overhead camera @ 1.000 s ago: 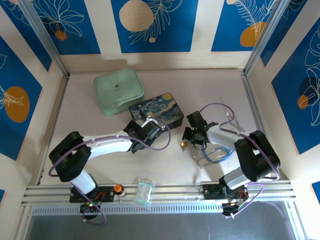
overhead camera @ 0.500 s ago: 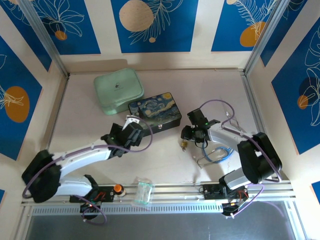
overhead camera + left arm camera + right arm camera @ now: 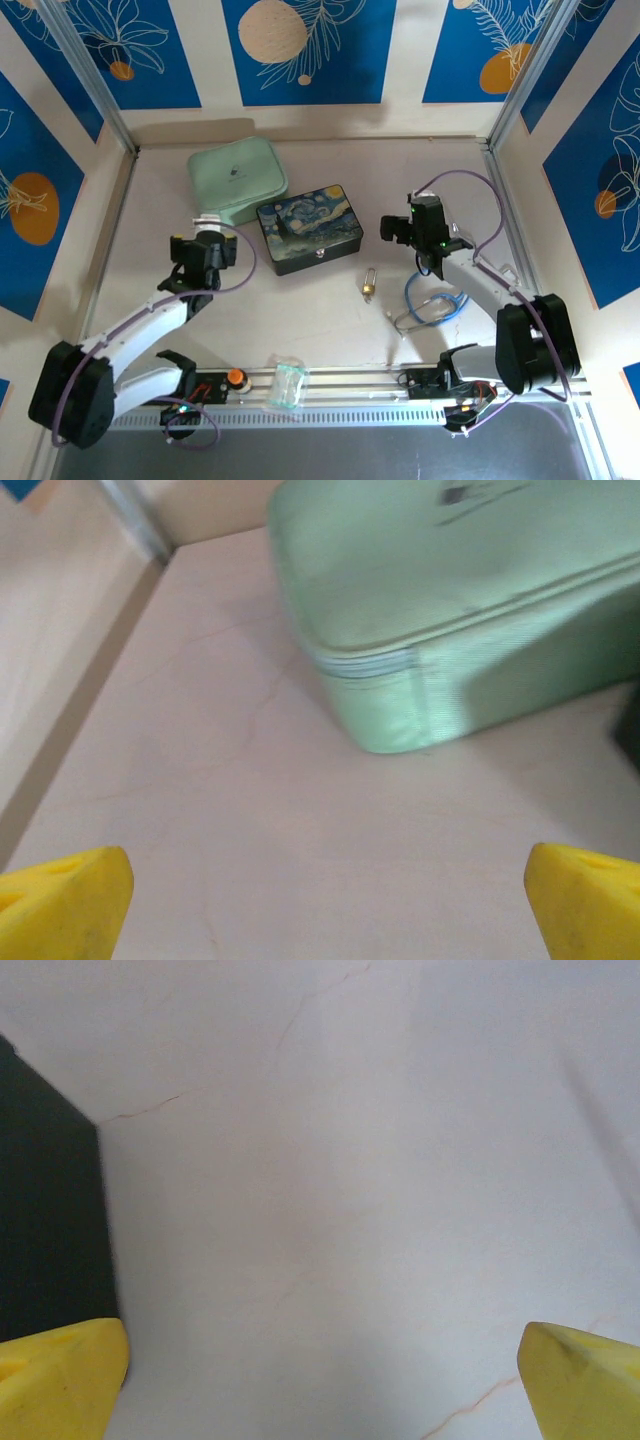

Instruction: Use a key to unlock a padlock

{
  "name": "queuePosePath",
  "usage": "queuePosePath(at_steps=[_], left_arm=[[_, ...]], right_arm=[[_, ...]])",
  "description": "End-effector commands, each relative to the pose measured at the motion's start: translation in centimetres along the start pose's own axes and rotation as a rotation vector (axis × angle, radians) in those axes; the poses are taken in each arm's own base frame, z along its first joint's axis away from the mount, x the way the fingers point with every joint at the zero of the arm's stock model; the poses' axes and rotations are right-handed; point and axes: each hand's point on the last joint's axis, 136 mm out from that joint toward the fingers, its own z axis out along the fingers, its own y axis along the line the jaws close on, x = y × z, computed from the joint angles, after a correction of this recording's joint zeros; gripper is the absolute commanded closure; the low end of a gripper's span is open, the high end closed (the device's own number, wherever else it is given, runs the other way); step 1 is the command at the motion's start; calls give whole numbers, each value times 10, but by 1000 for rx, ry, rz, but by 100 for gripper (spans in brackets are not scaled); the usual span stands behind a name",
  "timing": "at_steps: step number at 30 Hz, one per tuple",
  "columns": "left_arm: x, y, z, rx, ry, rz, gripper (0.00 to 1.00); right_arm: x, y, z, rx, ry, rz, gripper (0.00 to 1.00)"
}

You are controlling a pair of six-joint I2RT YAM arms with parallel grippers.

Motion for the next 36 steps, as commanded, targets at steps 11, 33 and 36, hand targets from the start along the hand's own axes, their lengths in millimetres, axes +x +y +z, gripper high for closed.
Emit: queuePosePath(at_steps=[11,33,36], left_arm=[[5,17,74,63,-203,-180,1],[13,-13,84,202,-173,-109,1],[14,-13,84,202,-172,-109,1]], right_arm=[[-3,-46,35,-93,-270,46,0],[4,-46,39,-105,-280,41,1],[3,-45,37,-104,-292,35,1]])
